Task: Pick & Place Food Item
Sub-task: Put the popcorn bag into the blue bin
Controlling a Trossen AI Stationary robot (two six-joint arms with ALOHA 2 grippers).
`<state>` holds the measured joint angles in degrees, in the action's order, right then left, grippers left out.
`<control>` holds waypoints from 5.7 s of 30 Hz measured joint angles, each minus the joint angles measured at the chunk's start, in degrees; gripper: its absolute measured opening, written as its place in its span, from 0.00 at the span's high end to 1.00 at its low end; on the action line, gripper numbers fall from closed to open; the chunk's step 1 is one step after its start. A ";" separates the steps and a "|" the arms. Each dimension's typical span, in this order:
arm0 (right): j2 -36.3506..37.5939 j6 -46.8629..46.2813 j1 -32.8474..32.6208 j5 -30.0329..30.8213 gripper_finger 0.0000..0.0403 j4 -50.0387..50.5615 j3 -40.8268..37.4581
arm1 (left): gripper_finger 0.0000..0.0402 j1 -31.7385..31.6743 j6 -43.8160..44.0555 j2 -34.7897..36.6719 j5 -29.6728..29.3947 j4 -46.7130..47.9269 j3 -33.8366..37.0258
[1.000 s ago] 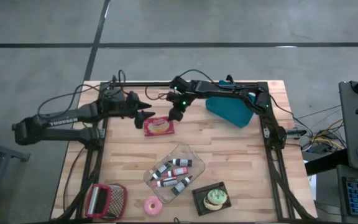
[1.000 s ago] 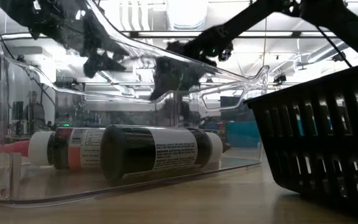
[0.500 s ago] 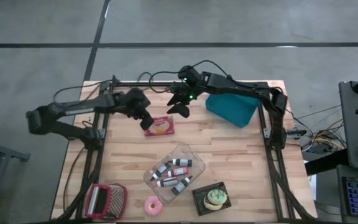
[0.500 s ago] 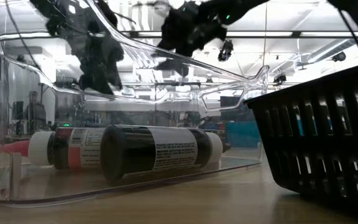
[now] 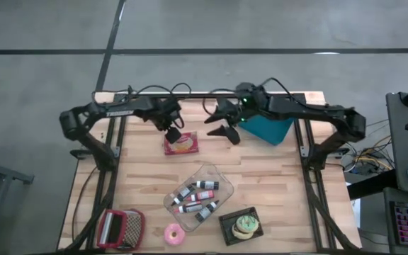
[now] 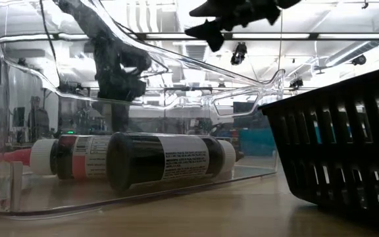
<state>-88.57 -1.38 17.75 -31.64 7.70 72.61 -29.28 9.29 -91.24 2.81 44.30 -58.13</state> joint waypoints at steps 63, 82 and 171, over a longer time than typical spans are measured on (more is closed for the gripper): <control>9.46 1.64 -1.22 0.22 0.37 -9.63 -15.83 | 0.34 -7.26 -15.95 -22.43 28.10 11.73 -9.43; 9.44 2.00 1.10 0.28 0.37 -9.70 -15.73 | 0.34 -4.68 -12.10 -25.02 41.30 4.05 -9.04; 29.64 6.11 2.32 5.60 0.37 -29.98 -35.93 | 1.00 -0.26 -15.08 -13.49 31.34 -8.97 -13.35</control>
<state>-58.93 4.73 20.08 -26.04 -22.28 36.68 -29.54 -5.79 -104.73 34.15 35.32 -71.48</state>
